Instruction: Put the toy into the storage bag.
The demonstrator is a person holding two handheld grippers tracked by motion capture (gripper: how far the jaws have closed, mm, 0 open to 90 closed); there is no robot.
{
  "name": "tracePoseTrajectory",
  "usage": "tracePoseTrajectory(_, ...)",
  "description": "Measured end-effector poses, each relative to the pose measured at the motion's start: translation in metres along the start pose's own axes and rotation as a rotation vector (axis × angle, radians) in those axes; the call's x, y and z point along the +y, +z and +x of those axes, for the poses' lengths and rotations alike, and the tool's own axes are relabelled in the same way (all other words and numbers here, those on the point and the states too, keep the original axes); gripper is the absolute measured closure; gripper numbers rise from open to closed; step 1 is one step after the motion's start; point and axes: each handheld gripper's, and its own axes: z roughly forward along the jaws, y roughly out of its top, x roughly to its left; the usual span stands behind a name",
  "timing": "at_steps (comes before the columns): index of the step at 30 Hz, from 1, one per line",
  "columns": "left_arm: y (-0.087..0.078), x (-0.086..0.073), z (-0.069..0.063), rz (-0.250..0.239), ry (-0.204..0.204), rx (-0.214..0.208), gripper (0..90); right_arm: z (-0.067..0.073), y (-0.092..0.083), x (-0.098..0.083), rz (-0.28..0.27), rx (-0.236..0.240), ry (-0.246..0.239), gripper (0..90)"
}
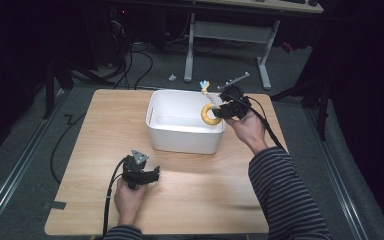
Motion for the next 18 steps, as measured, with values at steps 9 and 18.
tracePoseTrajectory(9, 0.0, 0.0, 0.0, -0.002, 0.001, 0.002, 21.9, 0.003, 0.017, 0.007, 0.023, 0.013, 0.008, 67.5)
tracePoseTrajectory(18, 0.0, 0.0, 0.0, -0.001, 0.001, 0.001, 21.9, 0.003, 0.029, 0.009, 0.028, 0.015, 0.019, 67.5)
